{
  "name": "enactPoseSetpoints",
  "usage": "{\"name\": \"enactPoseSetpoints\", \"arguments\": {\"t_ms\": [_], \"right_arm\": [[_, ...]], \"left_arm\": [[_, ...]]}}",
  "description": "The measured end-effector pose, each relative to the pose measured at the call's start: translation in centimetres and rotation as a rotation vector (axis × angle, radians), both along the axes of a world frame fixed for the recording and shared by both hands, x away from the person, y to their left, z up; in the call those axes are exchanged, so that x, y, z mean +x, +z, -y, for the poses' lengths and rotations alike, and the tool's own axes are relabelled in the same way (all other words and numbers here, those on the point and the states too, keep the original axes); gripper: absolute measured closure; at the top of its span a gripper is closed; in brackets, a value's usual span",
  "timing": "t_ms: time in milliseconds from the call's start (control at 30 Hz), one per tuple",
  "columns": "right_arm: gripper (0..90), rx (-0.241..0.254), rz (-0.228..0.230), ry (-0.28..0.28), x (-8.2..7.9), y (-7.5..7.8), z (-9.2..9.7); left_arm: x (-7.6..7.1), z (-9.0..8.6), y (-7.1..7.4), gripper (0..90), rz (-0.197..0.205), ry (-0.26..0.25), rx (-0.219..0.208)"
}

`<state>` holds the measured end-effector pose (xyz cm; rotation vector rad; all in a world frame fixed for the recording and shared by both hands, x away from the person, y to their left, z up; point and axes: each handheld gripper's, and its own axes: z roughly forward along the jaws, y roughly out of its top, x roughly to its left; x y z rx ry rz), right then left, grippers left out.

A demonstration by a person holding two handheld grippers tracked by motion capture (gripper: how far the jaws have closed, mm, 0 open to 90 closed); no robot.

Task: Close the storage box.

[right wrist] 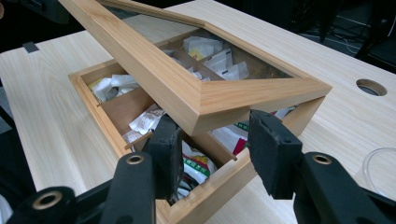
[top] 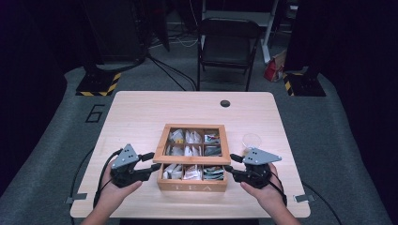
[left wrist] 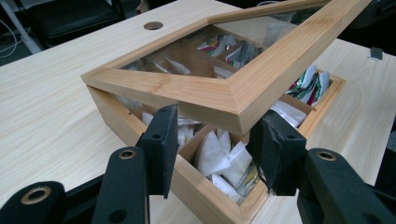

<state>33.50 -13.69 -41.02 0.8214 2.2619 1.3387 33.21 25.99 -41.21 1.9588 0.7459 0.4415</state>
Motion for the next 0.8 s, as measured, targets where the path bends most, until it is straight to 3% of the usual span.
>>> {"name": "enactPoseSetpoints", "arguments": {"t_ms": [233, 567, 800], "right_arm": [[54.9, -0.017, 0.013, 0.001, -0.5, -1.2, -0.1], [55.0, -0.018, -0.031, -0.003, -0.8, -2.2, -0.1], [55.6, -0.033, -0.058, 0.004, -0.9, -3.0, -0.2]], "left_arm": [[-0.4, 0.0, -0.8, 52.4, -0.015, -0.009, 0.019], [-0.8, -0.1, -1.8, 52.6, -0.051, -0.015, 0.01], [-1.0, -0.1, -2.4, 52.8, -0.067, -0.022, 0.03]]}}
